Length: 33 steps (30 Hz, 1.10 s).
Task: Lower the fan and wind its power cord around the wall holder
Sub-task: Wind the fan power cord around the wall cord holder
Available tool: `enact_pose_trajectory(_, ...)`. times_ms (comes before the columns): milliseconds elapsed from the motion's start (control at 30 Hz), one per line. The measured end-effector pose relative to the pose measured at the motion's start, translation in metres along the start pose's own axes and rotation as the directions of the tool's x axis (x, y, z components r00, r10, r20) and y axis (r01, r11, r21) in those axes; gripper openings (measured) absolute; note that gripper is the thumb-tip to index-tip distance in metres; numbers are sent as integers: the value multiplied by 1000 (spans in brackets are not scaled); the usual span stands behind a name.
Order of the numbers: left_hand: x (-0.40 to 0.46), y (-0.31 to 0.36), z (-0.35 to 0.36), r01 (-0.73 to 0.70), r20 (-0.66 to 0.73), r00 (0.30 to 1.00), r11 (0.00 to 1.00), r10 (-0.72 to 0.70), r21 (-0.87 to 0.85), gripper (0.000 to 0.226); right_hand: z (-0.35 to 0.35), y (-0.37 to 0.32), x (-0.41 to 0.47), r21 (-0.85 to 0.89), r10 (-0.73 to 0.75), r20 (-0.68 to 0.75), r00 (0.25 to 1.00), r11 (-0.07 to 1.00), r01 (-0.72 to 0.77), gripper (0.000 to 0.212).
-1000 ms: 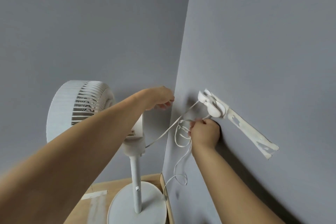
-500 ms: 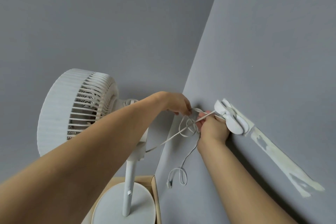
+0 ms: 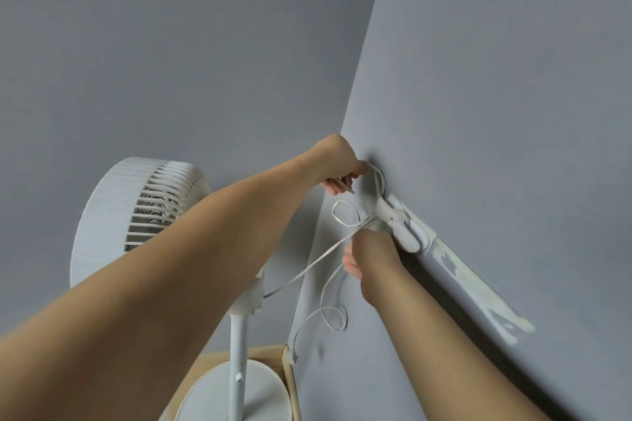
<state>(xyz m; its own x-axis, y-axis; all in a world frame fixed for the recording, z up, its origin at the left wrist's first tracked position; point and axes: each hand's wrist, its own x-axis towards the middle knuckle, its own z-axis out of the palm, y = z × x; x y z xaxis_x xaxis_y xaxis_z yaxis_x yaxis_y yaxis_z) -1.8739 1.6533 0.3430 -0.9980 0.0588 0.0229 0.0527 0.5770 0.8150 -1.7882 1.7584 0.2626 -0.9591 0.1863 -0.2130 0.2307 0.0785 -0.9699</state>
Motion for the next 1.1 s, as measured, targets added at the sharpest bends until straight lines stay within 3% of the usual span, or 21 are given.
enact_pose_trajectory(167, -16, 41, -16, -71, -70, 994, 989, 81, 130, 26, -13, -17, -22, -132, -27, 84, 996, 991, 38, 32)
enact_pose_trajectory(300, -30, 71, -33, -120, -128, 975, 917, 181, 380, 29, -20, -34, -35, -305, -188, 96, 978, 929, 208, 19)
enact_pose_trajectory(433, -41, 94, -51, -183, -110, 934, 722, 339, 668, 11, -28, -63, -36, -561, -449, 58, 892, 724, 401, 8)
enact_pose_trajectory(533, -44, 104, -57, -216, -16, 912, 514, 411, 830, 8, -33, -83, -29, -652, -587, -6, 810, 617, 442, 9)
enact_pose_trajectory(667, -43, 109, -62, -240, 59, 854, 291, 516, 926, 9, -31, -101, -14, -699, -569, 53, 821, 566, 437, 7)
enact_pose_trajectory(767, -42, 108, -68, -265, 87, 826, 247, 558, 932, 5, -25, -110, -4, -699, -502, 71, 862, 591, 402, 8)
enact_pose_trajectory(867, -42, 105, -80, -256, 21, 809, 319, 588, 913, 4, -20, -116, 4, -596, -426, 46, 903, 714, 367, 15)
enact_pose_trajectory(933, -40, 97, -91, -252, -52, 839, 470, 542, 846, 5, -18, -121, 8, -432, -340, 31, 940, 844, 319, 29)
enact_pose_trajectory(1000, -38, 79, -97, -243, -73, 909, 664, 411, 707, 32, -17, -128, 9, -246, -272, 19, 962, 932, 268, 34)
enact_pose_trajectory(1100, -39, 40, -92, -134, -6, 989, 893, 151, 429, 75, -14, -134, 9, -30, -191, -30, 981, 981, 190, 33)
